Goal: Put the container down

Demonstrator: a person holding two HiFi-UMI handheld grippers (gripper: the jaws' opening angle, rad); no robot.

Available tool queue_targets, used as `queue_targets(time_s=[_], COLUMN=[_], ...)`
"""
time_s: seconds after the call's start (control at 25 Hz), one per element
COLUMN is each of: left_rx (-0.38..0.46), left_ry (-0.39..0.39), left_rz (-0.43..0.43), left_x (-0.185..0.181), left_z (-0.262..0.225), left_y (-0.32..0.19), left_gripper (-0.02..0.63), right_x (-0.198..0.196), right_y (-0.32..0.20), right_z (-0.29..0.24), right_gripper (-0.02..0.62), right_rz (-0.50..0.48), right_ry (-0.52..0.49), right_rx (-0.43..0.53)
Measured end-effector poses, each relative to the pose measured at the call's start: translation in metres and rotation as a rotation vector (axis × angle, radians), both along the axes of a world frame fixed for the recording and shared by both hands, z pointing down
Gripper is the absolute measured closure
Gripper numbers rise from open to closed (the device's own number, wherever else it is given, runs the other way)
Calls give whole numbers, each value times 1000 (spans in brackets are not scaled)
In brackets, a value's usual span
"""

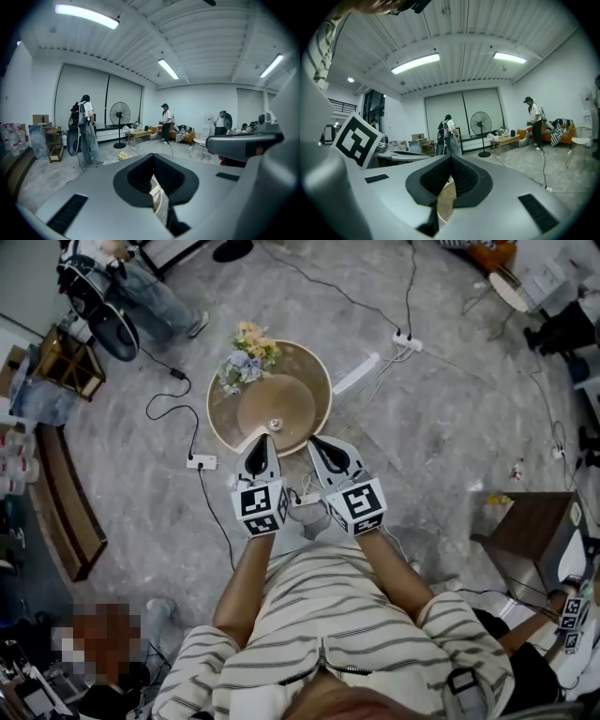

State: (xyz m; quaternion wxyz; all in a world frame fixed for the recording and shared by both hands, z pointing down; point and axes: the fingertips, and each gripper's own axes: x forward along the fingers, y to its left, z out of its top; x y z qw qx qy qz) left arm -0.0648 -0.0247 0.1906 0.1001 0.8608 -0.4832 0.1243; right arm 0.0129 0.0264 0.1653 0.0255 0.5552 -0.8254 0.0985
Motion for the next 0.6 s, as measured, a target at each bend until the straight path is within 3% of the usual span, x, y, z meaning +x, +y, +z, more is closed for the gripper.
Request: queue_targets(time_s=[0.36,0.6], left_rx=[82,113], left_ry=[15,19], left_rz=[60,80], left_x=[-11,-14], left_z=[-57,-70], left_y=[5,2], left_gripper=[607,607], right_x=[-9,-8], right_y=[-10,-22], right_z=[-41,-54], right_gripper=[589,591], right_rz=[30,58], right_ry=[-13,-16], right_rx=[48,77])
